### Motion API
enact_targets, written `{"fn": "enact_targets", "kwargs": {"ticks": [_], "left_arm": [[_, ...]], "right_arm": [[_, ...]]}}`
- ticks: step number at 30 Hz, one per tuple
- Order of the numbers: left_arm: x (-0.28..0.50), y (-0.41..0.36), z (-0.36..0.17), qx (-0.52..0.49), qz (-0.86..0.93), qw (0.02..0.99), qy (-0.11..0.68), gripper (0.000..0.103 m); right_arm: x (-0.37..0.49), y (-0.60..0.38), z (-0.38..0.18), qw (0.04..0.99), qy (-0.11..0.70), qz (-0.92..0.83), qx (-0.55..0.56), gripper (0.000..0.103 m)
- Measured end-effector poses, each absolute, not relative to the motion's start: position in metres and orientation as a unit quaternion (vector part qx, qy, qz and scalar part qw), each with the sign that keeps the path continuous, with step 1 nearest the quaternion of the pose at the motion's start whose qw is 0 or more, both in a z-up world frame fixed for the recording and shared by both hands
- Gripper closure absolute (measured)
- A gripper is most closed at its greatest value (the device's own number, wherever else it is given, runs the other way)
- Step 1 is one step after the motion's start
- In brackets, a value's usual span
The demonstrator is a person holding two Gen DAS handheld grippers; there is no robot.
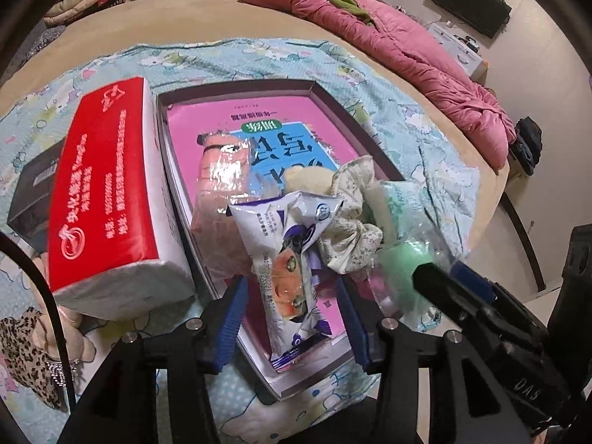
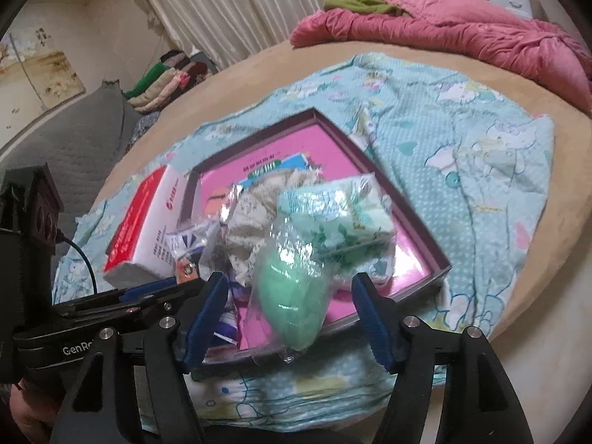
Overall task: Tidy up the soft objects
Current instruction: 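Lower both items into the tray and open both tools, then move both open tools back to the leopard scrunchie and pink bunny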
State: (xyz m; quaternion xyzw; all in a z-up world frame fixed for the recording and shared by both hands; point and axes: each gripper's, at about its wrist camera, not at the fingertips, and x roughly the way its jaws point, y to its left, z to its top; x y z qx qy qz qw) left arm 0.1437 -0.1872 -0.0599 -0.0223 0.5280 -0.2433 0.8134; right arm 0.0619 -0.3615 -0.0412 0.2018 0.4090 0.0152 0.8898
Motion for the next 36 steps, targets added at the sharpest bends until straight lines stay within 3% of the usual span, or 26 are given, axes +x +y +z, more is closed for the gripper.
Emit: {"fn": "enact_targets", "kwargs": {"ticks": [7,20,36], "left_arm": [[0.133,-0.178,-0.039,-0.022,-0.245,0.823,0.512,0.043],[0.106,-0.154,-0.001,-0.011,-0.222,0.846,0.485,0.03],[0.086,-0.096,0.025,-0.018,-0.168,0.867,0.468,0.028]], "right_arm": [[0.054,-0.372,-0.015,0.904,0.365,-0.001,0.221,0.028],[0.047,-0.355,0.007,0.912,0.356,0.006,0.205,0.025],[0.043,-0.311,0.036,0.92,0.347,0.046,0.173,0.023]]}}
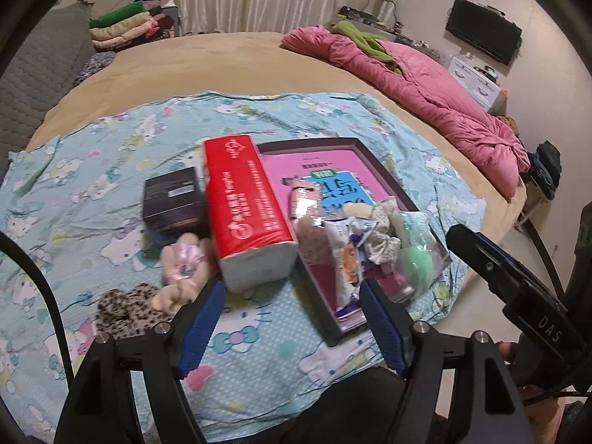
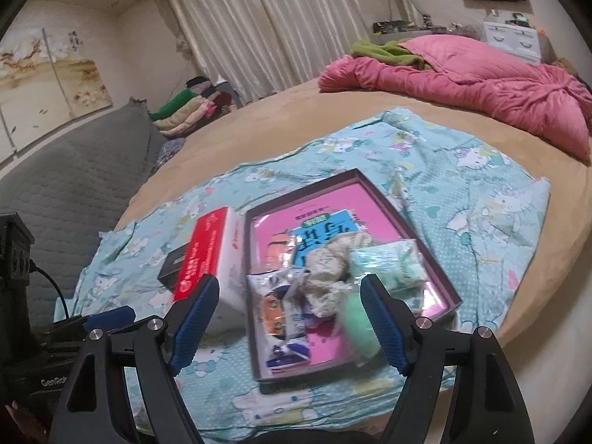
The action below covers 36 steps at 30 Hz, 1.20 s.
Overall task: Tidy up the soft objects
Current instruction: 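Move both open tools back to the leopard scrunchie and pink bunny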
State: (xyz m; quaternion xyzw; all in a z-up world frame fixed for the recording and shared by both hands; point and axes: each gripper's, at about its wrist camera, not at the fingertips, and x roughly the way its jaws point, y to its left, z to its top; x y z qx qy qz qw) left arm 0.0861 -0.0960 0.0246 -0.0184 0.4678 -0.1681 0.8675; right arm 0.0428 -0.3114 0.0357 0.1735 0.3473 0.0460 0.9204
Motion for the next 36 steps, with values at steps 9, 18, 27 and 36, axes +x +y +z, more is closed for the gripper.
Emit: {"fn": "enact_targets", "kwargs": {"ticks": [9,18,27,36], "left_arm": [[0.078,-0.058,0.032,-0.034,-0.145,0.874,0.462,0.028],[0.07,0.007,0.025,-0.067,-0.098,0.875,0.47,0.025],[0.073,0.067,-0.019,-0.101,-0.047,0.856,0.505,0.025],[0.091,0.089,-0.065,-0.138,-0.038,0.834,0.533,0.025]], "right_arm": [[0.042,-0.274,0.045,0.919,0.354,0.081,0.153,0.023],[0.041,-0.239,0.049,0.915,0.363,0.109,0.135,0.022],[0.044,-0.198,0.038,0.902,0.39,0.137,0.128,0.022],[0.052,-0.148,0.003,0.88,0.435,0.157,0.111,0.022]]}}
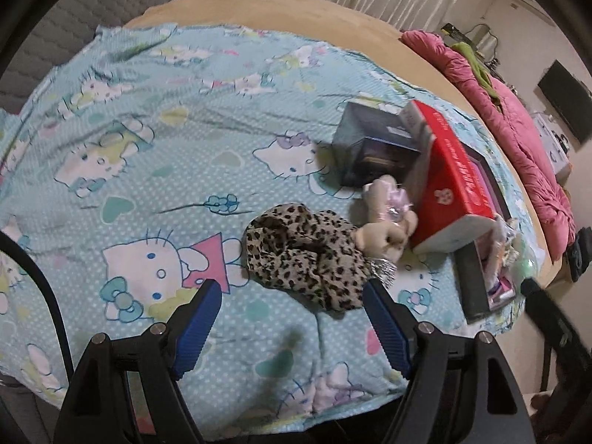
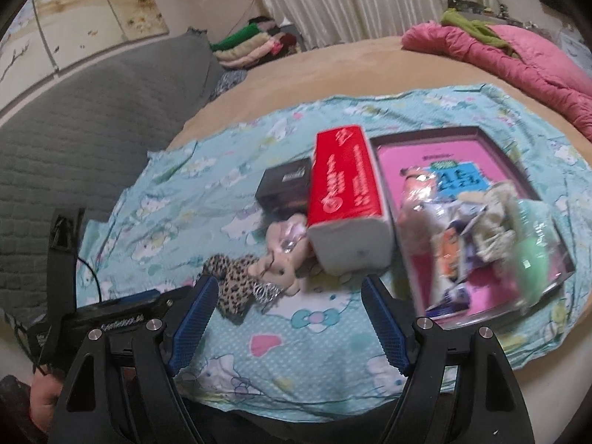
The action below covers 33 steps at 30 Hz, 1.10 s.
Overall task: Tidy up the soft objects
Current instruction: 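Move both open tools back to the leopard scrunchie and pink bunny, then grasp the leopard scrunchie with the left tool while the right tool grasps the pink bunny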
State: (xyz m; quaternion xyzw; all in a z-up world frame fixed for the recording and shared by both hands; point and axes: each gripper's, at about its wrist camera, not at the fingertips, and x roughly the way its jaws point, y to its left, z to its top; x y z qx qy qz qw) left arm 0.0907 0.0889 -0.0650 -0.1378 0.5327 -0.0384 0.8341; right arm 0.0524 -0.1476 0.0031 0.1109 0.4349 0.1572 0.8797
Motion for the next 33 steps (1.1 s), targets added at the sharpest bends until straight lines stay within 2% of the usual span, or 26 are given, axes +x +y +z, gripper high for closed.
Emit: {"fn": "enact_targets", "kwargs": {"ticks": [9,12,14,17,19,21,25,33], "left_arm": [[0.125,0.1,-0.105,-0.178,-0.047,0.813,0.552,0.026],[0.133,0.095,-0.114,-0.171,-0.055,0.811,0.557,0.029],[0.136,0.093,-0.116,-0.165,-0.061,0.814,0.554,0.033],[0.142,0.092,-0.118,-0.169,-0.073,0.816,0.549,0.057],[0.145,0.093,-0.121,-0.177,-0.085,0.812,0.549,0.077],[0.147,0.093,-0.124,-0.184,-0.099,0.81,0.548,0.087],[0.147,0.094,-0.124,-0.174,-0.113,0.814,0.543,0.093],[0.134,0.113,-0.118,-0.186,-0.116,0.817,0.533,0.093]], "right_arm": [[0.073,-0.129,-0.031,0.862,0.468,0.141,0.133,0.022],[0.08,-0.123,-0.039,0.86,0.474,0.132,0.134,0.022],[0.086,-0.118,-0.046,0.857,0.48,0.124,0.139,0.022],[0.095,-0.113,-0.055,0.852,0.489,0.114,0.15,0.022],[0.101,-0.11,-0.06,0.849,0.493,0.107,0.159,0.022],[0.106,-0.107,-0.063,0.847,0.495,0.101,0.164,0.022],[0.116,-0.097,-0.071,0.845,0.499,0.091,0.167,0.022],[0.133,-0.079,-0.089,0.841,0.51,0.064,0.17,0.022]]}}
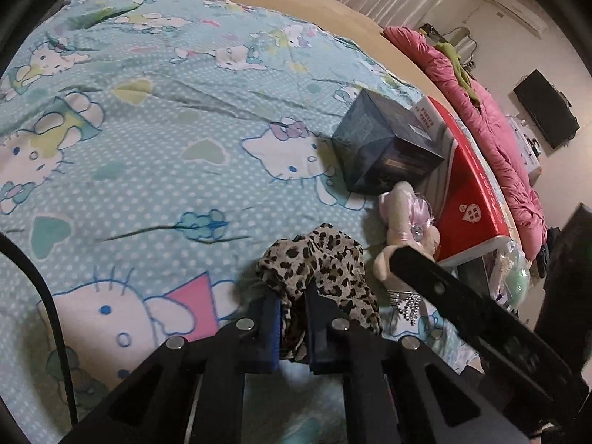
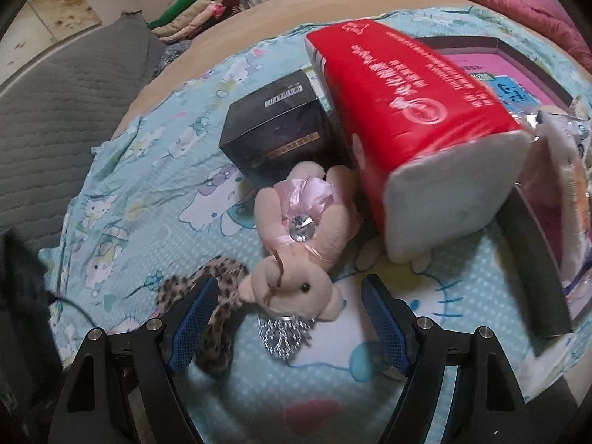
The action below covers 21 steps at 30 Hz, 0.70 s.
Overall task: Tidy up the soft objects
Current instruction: 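Grasp the leopard scrunchie with the left tool while the right tool grasps the pink bunny, then carry the scrunchie and pink bunny over the pink tray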
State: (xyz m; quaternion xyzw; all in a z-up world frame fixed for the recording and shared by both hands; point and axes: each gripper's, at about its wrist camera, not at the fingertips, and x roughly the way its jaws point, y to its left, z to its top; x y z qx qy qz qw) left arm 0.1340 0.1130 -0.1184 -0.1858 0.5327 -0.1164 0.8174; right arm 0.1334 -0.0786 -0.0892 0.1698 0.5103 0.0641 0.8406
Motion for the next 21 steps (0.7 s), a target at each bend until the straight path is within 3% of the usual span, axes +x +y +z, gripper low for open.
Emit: {"fn": "enact_targets", "kwargs": {"ticks": [4,6,8,10,21], "left_arm": [[0.132,0.118,-0.117,-0.192,-0.116,0.818,0.531,0.093],[0.131,0.118,-0.117,-0.192,-0.115,0.817,0.531,0.093],[0.13,0.118,-0.117,-0.191,-0.114,0.818,0.53,0.093],[0.128,0.117,-0.115,-0.188,-0.113,0.821,0.528,0.093],[0.106,0.106,-0.072,-0.155,-0.094,0.848,0.498,0.093]], "right_arm": [[0.142,-0.072,-0.096,0.84,0.512,0.053,0.172,0.023],[0.147,-0.065,-0.1,0.842,0.516,0.048,0.148,0.029],[0.149,-0.06,-0.103,0.845,0.517,0.049,0.128,0.048],[0.146,-0.06,-0.102,0.852,0.507,0.064,0.114,0.056],[0.117,-0.07,-0.044,0.878,0.443,0.152,0.095,0.06]]}}
